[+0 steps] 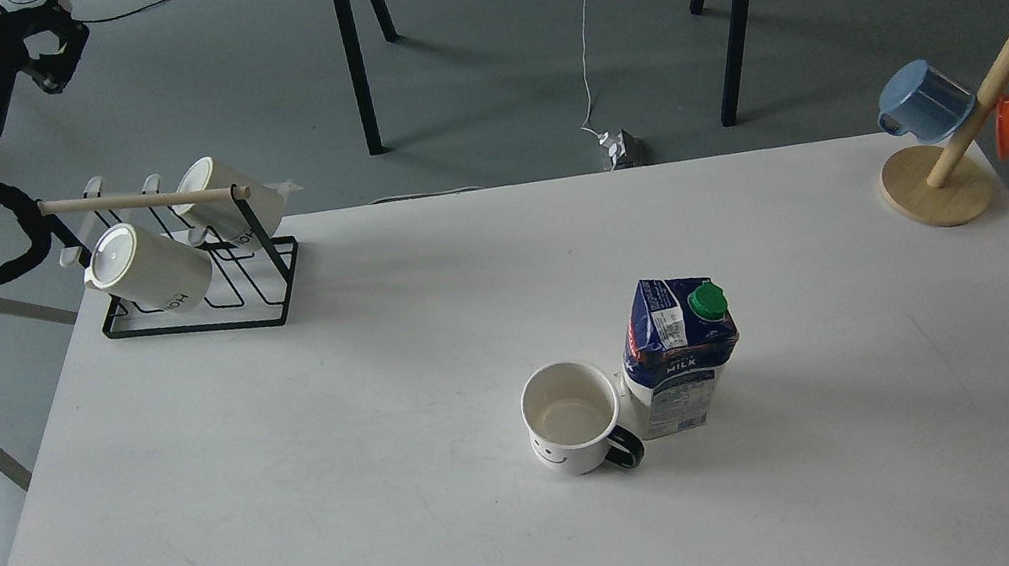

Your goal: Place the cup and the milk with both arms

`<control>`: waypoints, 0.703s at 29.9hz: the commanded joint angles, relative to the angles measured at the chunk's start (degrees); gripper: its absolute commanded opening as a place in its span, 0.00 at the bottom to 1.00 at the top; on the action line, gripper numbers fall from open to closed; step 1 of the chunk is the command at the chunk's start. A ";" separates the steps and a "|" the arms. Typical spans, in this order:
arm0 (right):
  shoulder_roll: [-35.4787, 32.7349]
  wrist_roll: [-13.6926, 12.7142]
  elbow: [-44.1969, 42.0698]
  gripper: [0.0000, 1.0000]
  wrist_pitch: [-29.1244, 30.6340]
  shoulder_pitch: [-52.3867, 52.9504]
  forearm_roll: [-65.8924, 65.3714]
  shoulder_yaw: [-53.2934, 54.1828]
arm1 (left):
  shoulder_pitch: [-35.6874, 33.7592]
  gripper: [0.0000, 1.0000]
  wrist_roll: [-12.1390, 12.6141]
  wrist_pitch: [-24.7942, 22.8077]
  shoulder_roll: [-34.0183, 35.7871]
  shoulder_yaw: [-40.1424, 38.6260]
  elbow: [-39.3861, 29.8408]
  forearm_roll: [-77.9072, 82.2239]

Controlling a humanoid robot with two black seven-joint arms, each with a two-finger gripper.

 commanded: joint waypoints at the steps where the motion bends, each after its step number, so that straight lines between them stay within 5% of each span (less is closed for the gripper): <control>1: 1.11 -1.42 -7.82 0.99 0.00 3.94 0.59 -4.50 | 0.54 1.00 0.09 -0.97 -1.85 0.08 0.52 -0.35; 8: 11.47 -10.47 -14.78 0.99 0.00 5.09 3.66 -5.74 | 1.07 1.00 0.18 -0.97 -5.98 0.26 1.57 -0.26; 21: 20.71 -10.57 -18.04 0.99 0.00 5.35 6.48 -3.54 | 1.25 1.00 -0.17 -1.06 -9.33 0.17 4.74 -0.35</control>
